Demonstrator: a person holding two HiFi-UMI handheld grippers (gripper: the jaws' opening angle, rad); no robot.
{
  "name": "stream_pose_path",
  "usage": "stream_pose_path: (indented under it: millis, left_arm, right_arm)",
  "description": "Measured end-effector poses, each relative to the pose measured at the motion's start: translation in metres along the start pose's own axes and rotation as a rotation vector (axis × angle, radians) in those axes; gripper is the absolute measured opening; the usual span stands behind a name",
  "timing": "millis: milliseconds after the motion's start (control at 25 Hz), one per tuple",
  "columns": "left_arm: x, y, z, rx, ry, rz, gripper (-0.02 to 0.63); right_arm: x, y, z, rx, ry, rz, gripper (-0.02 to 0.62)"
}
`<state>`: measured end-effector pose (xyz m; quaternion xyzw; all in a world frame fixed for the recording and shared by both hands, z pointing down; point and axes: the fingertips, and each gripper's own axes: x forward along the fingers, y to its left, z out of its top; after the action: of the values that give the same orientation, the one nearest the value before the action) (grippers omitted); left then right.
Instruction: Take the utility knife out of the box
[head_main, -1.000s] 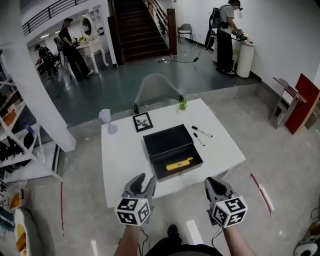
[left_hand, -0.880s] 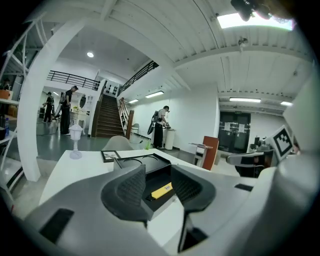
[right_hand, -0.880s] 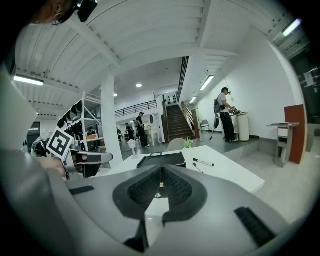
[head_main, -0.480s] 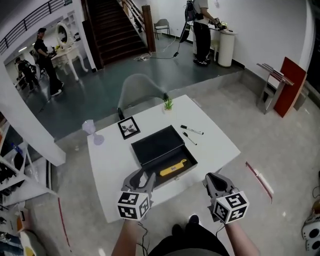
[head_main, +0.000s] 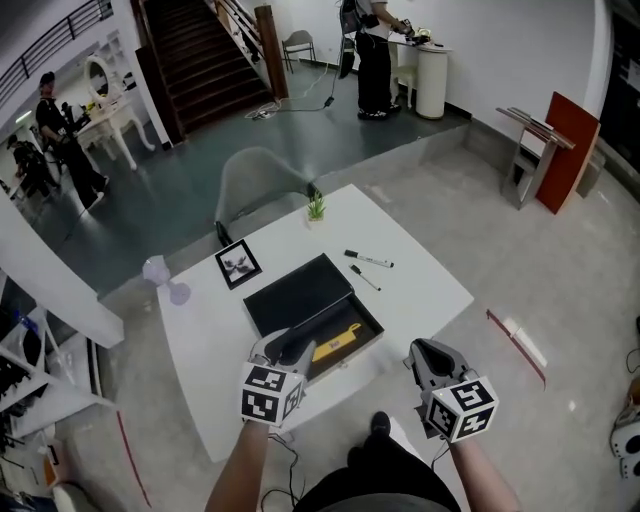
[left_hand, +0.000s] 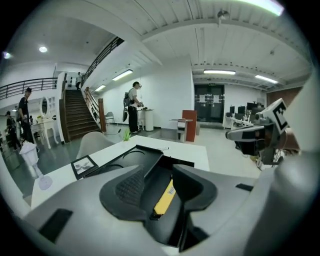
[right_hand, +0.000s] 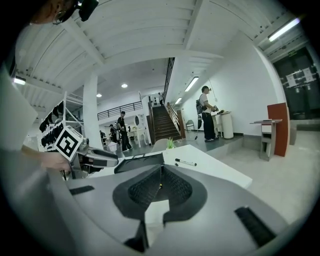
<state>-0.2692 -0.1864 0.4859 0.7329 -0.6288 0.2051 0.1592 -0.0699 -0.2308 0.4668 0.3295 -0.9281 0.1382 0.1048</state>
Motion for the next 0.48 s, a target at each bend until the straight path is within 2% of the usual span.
stream_pose_path:
  millis: [480]
  left_arm:
    - [0.075, -0.031, -0.022, 0.136, 0.207, -0.172, 0.181]
  right_arm:
    - [0.004, -0.041, -0.008, 0.05, 0.013, -0.073, 0.003]
